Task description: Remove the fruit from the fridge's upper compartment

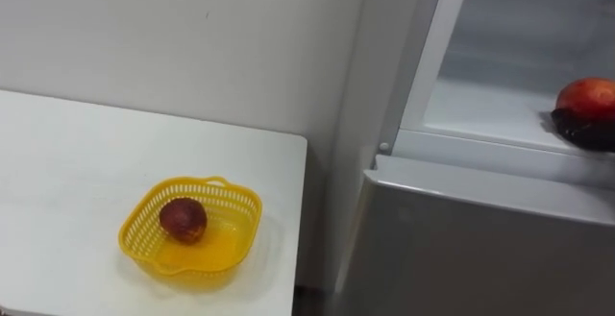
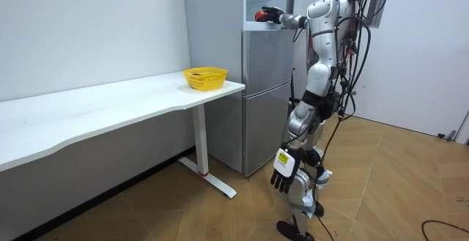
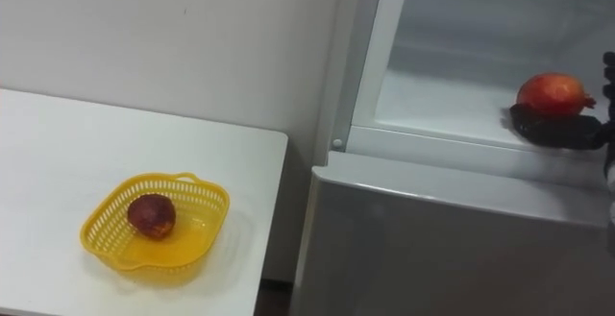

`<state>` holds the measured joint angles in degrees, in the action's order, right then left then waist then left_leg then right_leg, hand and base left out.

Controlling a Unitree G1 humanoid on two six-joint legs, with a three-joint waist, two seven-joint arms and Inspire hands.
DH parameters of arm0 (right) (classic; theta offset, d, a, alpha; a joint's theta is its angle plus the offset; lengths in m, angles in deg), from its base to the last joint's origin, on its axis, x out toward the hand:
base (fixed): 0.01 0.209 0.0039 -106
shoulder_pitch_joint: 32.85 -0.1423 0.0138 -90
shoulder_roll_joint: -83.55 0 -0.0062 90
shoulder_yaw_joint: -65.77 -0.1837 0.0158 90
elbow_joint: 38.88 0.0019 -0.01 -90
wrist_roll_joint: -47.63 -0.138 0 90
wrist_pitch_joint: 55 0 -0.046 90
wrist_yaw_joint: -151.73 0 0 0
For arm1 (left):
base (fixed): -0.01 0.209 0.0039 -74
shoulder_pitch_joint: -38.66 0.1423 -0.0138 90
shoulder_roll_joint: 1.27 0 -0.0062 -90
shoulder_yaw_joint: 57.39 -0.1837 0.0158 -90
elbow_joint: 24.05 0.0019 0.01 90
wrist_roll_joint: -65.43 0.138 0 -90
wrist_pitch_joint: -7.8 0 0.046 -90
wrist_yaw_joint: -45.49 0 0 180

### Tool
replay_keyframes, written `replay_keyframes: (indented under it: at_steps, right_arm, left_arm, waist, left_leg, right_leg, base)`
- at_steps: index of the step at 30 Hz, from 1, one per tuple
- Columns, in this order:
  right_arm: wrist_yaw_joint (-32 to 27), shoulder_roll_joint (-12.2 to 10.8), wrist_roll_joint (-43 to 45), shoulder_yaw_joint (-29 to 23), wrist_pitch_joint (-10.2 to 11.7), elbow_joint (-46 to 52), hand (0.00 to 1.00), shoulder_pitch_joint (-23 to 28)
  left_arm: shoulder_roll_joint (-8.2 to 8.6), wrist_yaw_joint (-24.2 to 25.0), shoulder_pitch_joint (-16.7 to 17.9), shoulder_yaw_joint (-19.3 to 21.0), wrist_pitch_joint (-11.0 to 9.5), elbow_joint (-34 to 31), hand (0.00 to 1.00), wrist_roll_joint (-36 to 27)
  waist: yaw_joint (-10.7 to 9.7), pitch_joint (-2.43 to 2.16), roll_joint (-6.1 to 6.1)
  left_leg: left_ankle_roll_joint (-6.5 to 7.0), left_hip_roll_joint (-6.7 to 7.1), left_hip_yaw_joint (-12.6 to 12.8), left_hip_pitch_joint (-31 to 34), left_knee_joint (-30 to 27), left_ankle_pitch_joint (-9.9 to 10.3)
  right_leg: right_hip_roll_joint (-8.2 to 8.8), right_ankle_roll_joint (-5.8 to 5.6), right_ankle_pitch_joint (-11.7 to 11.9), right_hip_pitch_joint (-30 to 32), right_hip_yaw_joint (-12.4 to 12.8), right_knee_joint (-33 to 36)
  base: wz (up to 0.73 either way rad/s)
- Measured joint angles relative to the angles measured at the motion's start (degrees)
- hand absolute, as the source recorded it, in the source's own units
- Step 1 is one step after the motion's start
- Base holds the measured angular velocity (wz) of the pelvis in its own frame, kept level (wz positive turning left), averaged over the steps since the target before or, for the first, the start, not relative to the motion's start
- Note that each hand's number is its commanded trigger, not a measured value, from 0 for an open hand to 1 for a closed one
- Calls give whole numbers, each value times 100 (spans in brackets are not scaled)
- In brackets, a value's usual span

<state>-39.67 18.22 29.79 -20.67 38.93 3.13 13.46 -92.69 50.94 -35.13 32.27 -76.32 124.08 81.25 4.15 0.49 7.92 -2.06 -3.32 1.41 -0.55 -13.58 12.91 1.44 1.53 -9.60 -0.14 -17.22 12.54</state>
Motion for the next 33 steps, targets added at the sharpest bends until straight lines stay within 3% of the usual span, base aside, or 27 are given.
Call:
replay_keyframes:
  at_steps: [27,28,29,30,33]
  right_arm:
    - [511,199,-269,193,97,-79,0,0]
    - [526,199,-269,193,97,-79,8,0]
    - [549,199,-270,194,95,-80,70,0]
    - [587,200,-270,194,94,-80,100,0]
    - [647,210,-263,194,94,-79,100,0]
  left_arm:
    - [-80,-7,-138,-53,-50,158,0,-26]
    - [-80,-8,-138,-53,-48,158,0,-36]
    - [-80,-8,-138,-54,-44,158,0,-53]
    - [-80,-8,-138,-55,-44,158,0,-58]
    - [-81,-6,-139,-56,-44,158,0,-59]
  waist:
    - [57,-1,28]
    - [56,-1,30]
    - [57,0,30]
    - [56,-1,30]
    - [57,0,29]
  left_leg:
    - [-17,-26,14,-26,9,-11]
    - [-18,-26,16,-26,8,-11]
    - [-18,-27,19,-25,7,-11]
    - [-18,-27,20,-25,6,-11]
    - [-18,-28,22,-25,4,-11]
  right_leg:
    - [-51,12,12,-56,47,-89]
    - [-53,12,12,-56,50,-89]
    - [-53,12,12,-55,55,-89]
    - [-53,12,12,-55,55,-89]
    - [-55,13,12,-56,57,-89]
  base:
    - [0]
    - [0]
    - [0]
    - [0]
    - [0]
